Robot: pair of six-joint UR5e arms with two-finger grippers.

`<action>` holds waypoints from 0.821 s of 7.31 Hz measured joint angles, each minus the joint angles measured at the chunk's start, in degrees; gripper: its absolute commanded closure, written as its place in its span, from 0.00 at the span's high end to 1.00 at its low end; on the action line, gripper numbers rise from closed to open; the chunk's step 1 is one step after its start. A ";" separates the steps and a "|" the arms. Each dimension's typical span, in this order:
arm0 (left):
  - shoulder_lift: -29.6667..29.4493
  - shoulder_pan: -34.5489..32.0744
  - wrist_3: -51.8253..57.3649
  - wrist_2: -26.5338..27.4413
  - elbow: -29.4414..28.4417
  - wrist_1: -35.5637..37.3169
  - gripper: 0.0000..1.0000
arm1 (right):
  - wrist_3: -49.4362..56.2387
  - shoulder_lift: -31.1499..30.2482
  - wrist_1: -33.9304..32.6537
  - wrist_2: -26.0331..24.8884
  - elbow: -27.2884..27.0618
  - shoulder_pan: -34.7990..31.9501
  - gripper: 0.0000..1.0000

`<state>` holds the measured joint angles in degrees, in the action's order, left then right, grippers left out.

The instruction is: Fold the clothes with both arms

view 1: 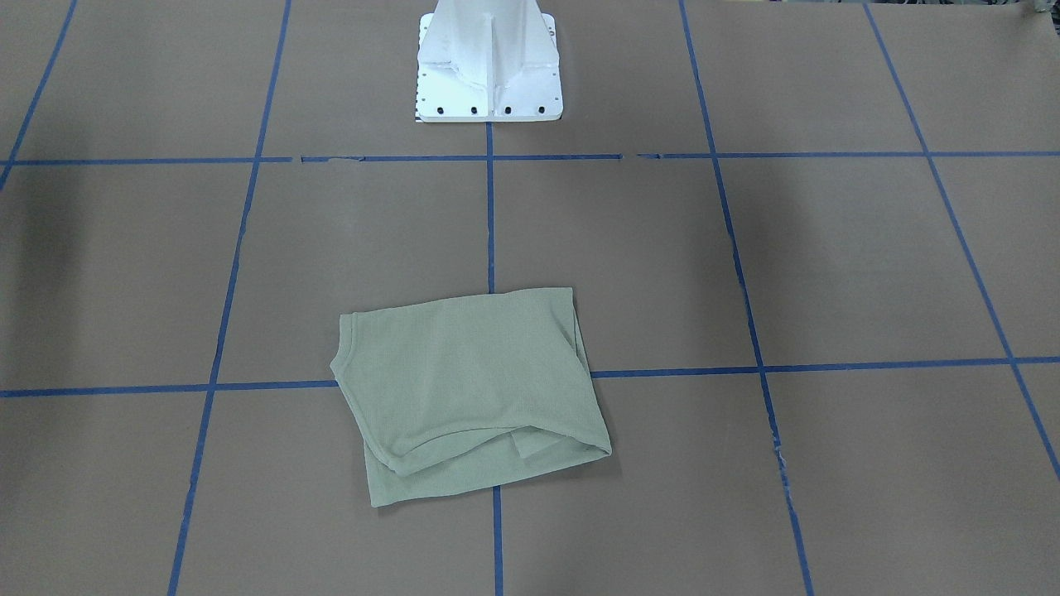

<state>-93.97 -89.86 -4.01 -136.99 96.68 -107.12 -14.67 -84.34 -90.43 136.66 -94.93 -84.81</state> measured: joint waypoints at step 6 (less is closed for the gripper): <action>9.95 -0.56 1.78 0.36 7.53 2.58 0.99 | 0.10 -0.56 0.10 -0.14 0.50 0.68 1.00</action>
<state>-84.02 -90.41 -2.22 -136.63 104.21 -104.54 -14.58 -84.89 -90.34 136.52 -94.43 -84.13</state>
